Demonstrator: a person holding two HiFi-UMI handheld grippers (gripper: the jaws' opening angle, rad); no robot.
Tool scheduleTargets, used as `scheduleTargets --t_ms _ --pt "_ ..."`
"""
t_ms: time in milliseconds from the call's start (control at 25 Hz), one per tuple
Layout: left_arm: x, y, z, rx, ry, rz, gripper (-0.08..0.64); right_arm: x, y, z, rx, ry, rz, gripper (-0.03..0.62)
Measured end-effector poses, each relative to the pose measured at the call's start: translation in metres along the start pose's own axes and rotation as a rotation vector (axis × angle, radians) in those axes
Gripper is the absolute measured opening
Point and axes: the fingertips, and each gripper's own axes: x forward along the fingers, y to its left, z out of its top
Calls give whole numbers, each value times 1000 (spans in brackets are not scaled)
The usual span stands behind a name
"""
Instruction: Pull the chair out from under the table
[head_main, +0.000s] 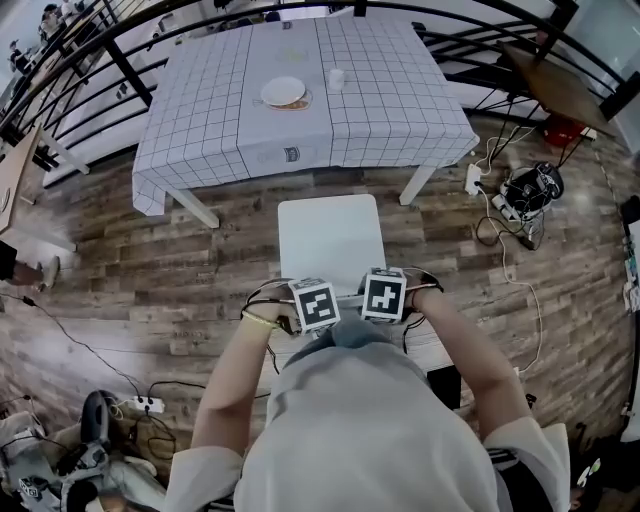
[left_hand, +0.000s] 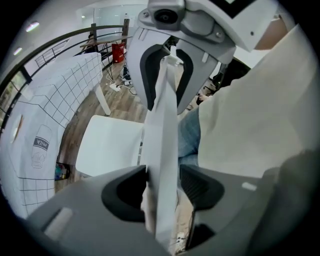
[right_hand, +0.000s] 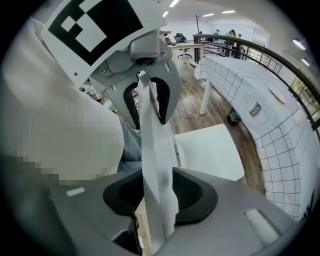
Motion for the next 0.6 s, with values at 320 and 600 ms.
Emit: scheduleTargets --t_ms 320,600 --pt "-49 1 6 13 -54 -7 184 -30 2 7 -41 30 7 134" --pt "-83 29 11 -33 -145 91 54 -60 -12 23 -41 -22 -27 76"
